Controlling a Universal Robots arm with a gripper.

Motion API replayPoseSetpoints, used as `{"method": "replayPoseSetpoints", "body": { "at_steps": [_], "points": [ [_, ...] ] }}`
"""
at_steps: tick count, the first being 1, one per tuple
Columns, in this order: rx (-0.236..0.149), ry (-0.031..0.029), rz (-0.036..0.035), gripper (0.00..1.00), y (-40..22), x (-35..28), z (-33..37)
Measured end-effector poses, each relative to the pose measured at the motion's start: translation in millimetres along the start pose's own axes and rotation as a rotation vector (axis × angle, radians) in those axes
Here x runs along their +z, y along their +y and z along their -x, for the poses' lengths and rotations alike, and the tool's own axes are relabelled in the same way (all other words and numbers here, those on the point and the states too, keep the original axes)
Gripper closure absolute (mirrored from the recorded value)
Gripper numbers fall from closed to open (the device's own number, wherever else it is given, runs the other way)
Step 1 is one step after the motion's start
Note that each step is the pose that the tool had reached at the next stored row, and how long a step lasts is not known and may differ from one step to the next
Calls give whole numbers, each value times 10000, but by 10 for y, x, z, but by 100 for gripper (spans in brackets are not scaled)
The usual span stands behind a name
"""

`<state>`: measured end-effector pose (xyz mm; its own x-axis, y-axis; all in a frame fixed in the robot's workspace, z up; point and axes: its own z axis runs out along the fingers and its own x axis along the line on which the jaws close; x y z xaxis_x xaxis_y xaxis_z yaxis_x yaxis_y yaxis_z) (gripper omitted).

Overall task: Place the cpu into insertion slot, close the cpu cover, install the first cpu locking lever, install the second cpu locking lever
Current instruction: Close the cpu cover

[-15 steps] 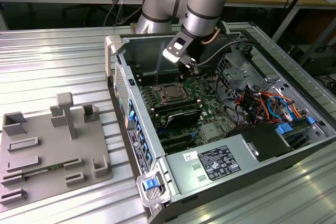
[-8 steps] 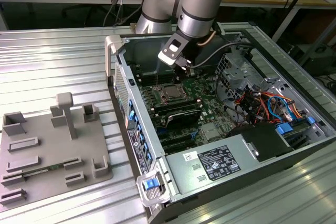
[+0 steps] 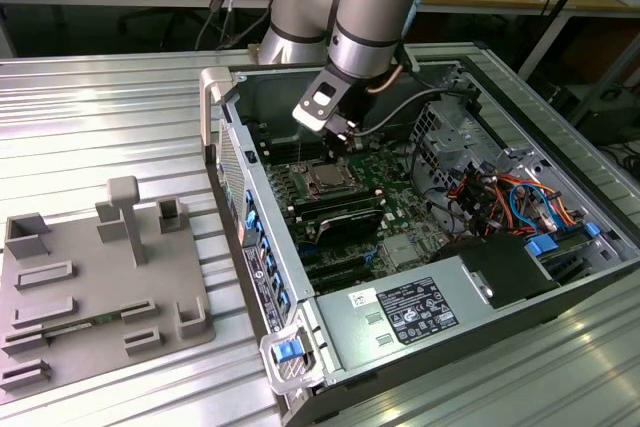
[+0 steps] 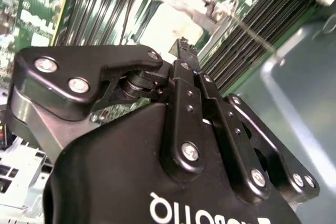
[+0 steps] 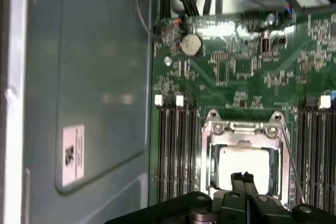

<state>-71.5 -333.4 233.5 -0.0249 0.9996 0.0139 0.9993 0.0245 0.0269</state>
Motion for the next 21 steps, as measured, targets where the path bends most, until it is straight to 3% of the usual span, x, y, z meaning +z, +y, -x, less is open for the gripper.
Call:
{"method": "replayPoseSetpoints", "body": {
  "at_steps": [3, 7, 11, 15, 21],
  "points": [
    [-1, 0, 1, 89, -78, 28, -1],
    [-1, 1, 0, 89, -126, 65, -3],
    [-1, 1, 1, 89, -170, 140, -3],
    [-1, 0, 0, 89, -180, 221, -1],
    [-3, 3, -2, 89, -189, 247, -1]
  ]
}}
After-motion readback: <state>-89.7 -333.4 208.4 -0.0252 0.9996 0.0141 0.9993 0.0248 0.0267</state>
